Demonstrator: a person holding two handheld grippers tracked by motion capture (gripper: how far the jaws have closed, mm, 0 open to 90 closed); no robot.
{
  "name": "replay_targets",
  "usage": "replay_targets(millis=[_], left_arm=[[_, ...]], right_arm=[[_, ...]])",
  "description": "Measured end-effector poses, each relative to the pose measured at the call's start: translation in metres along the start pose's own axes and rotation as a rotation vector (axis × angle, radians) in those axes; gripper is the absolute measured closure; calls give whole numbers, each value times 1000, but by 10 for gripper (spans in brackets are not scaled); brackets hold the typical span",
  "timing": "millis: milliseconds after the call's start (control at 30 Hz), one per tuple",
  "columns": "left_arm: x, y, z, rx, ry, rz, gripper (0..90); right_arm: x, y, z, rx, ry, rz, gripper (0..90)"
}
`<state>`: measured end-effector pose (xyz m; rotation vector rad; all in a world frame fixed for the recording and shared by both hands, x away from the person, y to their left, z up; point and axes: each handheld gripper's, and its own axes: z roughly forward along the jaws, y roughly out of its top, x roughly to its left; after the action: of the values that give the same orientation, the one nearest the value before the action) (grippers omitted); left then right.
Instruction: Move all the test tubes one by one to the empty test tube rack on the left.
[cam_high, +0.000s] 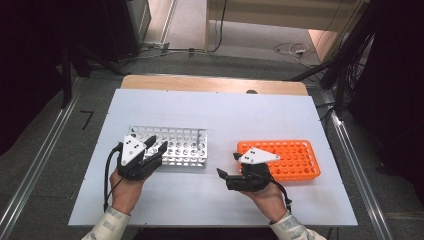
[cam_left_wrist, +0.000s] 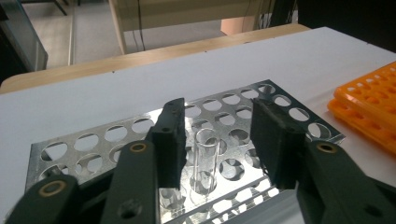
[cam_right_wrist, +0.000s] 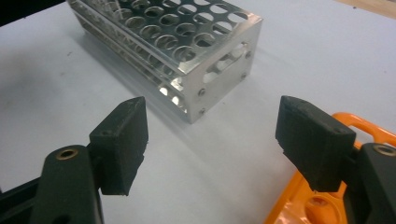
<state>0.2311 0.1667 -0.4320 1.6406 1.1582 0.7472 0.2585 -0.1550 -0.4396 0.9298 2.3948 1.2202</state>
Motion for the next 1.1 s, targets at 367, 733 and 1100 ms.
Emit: replay_targets(millis=[367, 733, 1100], left_arm=[[-2, 0, -5, -1, 10, -28, 366], [-4, -3, -16, 5, 21, -37, 247], [11, -12, -39, -16, 97, -71, 193]], right_arm=[[-10, -3, -1, -2, -25, 24, 240], [-15, -4, -5, -11, -43, 39, 239], [-35, -10, -22, -40, -86, 76, 238]])
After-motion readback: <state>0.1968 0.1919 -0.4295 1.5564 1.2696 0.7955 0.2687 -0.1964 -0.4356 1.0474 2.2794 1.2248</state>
